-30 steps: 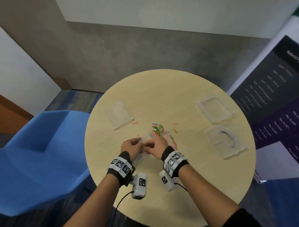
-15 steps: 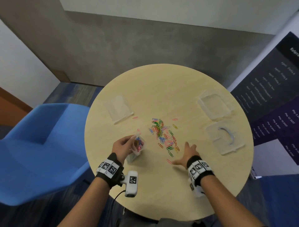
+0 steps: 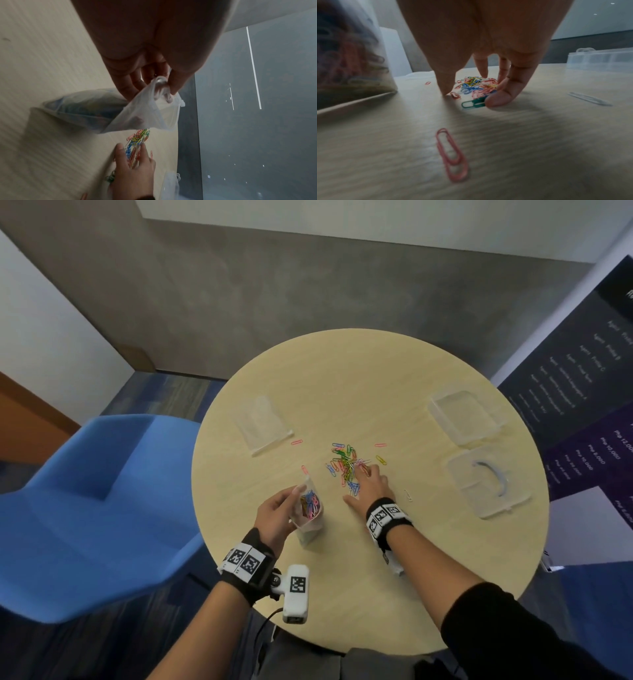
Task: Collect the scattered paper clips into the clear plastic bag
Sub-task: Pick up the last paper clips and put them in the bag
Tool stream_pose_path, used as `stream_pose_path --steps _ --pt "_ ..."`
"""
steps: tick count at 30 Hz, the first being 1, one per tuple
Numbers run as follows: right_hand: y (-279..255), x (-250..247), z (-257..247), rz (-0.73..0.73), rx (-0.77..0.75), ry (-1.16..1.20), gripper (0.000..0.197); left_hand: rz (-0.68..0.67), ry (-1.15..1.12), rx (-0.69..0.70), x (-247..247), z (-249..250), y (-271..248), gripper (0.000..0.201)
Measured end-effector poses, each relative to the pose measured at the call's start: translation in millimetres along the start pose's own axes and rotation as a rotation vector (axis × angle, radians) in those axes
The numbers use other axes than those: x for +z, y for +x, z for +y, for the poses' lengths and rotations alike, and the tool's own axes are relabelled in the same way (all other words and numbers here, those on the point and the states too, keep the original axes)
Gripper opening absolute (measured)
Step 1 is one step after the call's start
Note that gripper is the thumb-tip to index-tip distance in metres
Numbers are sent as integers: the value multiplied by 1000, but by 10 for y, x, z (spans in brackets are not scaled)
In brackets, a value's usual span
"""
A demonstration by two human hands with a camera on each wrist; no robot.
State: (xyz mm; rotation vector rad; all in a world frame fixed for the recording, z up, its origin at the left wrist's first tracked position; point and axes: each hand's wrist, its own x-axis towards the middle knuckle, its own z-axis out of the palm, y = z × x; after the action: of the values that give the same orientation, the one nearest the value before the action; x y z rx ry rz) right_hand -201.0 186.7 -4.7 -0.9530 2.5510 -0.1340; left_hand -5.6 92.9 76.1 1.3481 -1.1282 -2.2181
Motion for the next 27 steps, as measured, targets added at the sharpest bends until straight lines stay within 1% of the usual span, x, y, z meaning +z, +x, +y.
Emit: stream_pose_path --steps 3,5,8,10,11,13,15,17,18,19,20,21,23,24,25,26,27 --pt "51 38 -82 -3 -80 -63 46 -15 -11 -5 24 -63 -36 26" --pt "75 67 -93 13 -142 -89 32 -27 -31 -12 60 -69 -63 25" --pt "71 52 -33 18 -160 -117 27 -44 -33 -22 108 -66 -66 23" --pt "46 -1 30 26 -127 -93 23 -49 -14 -30 123 -60 -52 23" --pt "36 -28 76 36 -87 -50 21 -48 -3 -36 131 -55 -46 22" --pt "7 -74 193 61 47 128 14 -44 16 -48 155 -42 -32 20" --pt "-47 -123 344 42 199 393 12 -50 38 -54 194 -23 -24 17" --pt "-131 -190 458 -25 353 754 18 -53 55 -60 246 -6 -16 15" --pt "-187 -246 478 -65 413 995 23 -52 59 -61 279 0 -7 16" --pt "-247 -317 468 -110 442 1246 26 -51 63 -61 314 -1 4 18" --pt "-305 -401 438 -149 436 1448 27 -48 71 -59 353 -2 13 20" --pt "-350 -493 381 -192 404 1562 24 -46 84 -56 392 -10 25 21" --pt "-463 -655 215 -280 293 1671 18 -51 118 -51 472 -28 40 22" --pt "-517 -702 124 -317 241 1691 20 -57 137 -50 514 -30 39 22" --pt "-548 -709 45 -343 191 1662 22 -65 157 -46 550 -29 39 21" --pt "-585 -703 -30 -356 137 1583 23 -73 171 -40 588 -23 32 22" --pt "-601 -671 -79 -342 88 1441 23 -75 180 -31 616 -18 30 22"
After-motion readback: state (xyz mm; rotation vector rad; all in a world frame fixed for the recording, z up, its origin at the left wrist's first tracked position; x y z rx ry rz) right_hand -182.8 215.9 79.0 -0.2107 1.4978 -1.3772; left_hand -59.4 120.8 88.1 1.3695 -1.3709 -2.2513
